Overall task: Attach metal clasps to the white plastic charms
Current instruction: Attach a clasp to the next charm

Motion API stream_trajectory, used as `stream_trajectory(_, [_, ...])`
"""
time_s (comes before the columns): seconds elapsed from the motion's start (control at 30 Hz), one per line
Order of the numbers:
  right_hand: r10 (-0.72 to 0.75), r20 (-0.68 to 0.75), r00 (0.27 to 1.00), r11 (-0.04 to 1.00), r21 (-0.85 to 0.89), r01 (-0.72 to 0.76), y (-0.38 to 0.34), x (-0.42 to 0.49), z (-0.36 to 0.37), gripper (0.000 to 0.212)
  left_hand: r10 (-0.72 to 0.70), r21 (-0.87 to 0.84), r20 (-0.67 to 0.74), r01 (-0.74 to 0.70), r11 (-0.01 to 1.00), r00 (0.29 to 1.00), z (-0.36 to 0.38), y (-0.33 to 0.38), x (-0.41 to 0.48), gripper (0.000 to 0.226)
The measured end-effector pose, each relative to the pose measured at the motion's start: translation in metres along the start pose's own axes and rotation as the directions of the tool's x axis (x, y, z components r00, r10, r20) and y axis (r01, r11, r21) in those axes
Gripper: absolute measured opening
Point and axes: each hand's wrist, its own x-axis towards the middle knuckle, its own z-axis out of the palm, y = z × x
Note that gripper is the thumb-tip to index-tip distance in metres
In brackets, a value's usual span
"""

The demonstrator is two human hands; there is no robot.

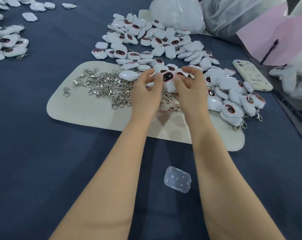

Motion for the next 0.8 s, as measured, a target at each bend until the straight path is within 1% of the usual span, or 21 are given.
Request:
stream_trajectory(0.07, [-0.005,0.037,0.999,1.000,-0.003,0.005,0.001,-0.002,0.002,0.015,-0.014,0.059,0.053,0.011,0.998,0.999,0.000,0.000,0.000,0.036])
stream_trajectory(0.13, [-0.036,0.030,0.999,0.999,-0.006,0.036,0.001,-0.002,0.004,0.004,-0.035,0.067,0.058,0.031,0.997,0.998,0.000,-0.001,0.001,0.040])
stream_trajectory(0.17, [-0.055,0.003,0.998,0.998,-0.031,0.055,0.001,0.000,0.004,0.003,-0.048,0.031,0.038,0.046,0.998,0.998,-0.001,0.000,0.003,0.040])
stream_trajectory(0.2, [-0.073,-0.034,0.997,0.993,-0.099,0.069,0.001,0.002,0.003,0.007,-0.070,-0.031,0.007,0.070,0.997,0.998,-0.002,0.000,0.004,0.041])
stream_trajectory(0.23, [-0.093,-0.070,0.993,0.974,-0.215,0.076,0.002,0.005,0.002,0.011,-0.102,-0.113,-0.031,0.098,0.989,0.994,-0.004,0.001,0.005,0.040])
stream_trajectory(0.27, [-0.110,-0.087,0.990,0.929,-0.363,0.071,0.004,0.007,-0.001,0.017,-0.139,-0.206,-0.070,0.122,0.971,0.988,-0.005,0.002,0.006,0.039])
stream_trajectory(0.33, [-0.066,-0.043,0.997,0.766,-0.643,0.023,0.010,0.009,-0.004,0.031,-0.198,-0.379,-0.135,0.134,0.916,0.971,-0.008,0.004,0.008,0.031])
stream_trajectory(0.37, [-0.027,0.011,1.000,0.681,-0.732,0.026,0.012,0.007,-0.002,0.035,-0.210,-0.434,-0.155,0.124,0.892,0.965,-0.009,0.005,0.008,0.024])
stream_trajectory(0.4, [-0.010,0.082,0.997,0.613,-0.787,0.071,0.014,0.004,0.003,0.037,-0.212,-0.470,-0.168,0.111,0.875,0.963,-0.010,0.005,0.009,0.015])
stream_trajectory(0.43, [-0.018,0.166,0.986,0.576,-0.805,0.146,0.017,0.000,0.011,0.037,-0.215,-0.504,-0.174,0.100,0.858,0.961,-0.010,0.007,0.008,0.007])
stream_trajectory(0.47, [-0.040,0.248,0.968,0.573,-0.788,0.226,0.018,-0.004,0.019,0.037,-0.225,-0.530,-0.183,0.096,0.843,0.957,-0.010,0.008,0.008,0.007])
stream_trajectory(0.53, [-0.087,0.356,0.930,0.626,-0.707,0.329,0.018,-0.010,0.030,0.033,-0.246,-0.552,-0.206,0.095,0.828,0.947,-0.011,0.009,0.009,0.011])
stream_trajectory(0.6, [-0.114,0.355,0.928,0.679,-0.654,0.334,0.017,-0.010,0.032,0.031,-0.253,-0.549,-0.221,0.095,0.830,0.942,-0.012,0.009,0.010,0.009])
stream_trajectory(0.67, [-0.121,0.316,0.941,0.693,-0.652,0.308,0.017,-0.008,0.030,0.032,-0.264,-0.550,-0.219,0.104,0.829,0.939,-0.012,0.009,0.010,0.006])
stream_trajectory(0.8, [-0.154,0.266,0.952,0.716,-0.634,0.293,0.017,-0.007,0.029,0.029,-0.256,-0.567,-0.175,0.115,0.816,0.951,-0.009,0.009,0.009,0.015])
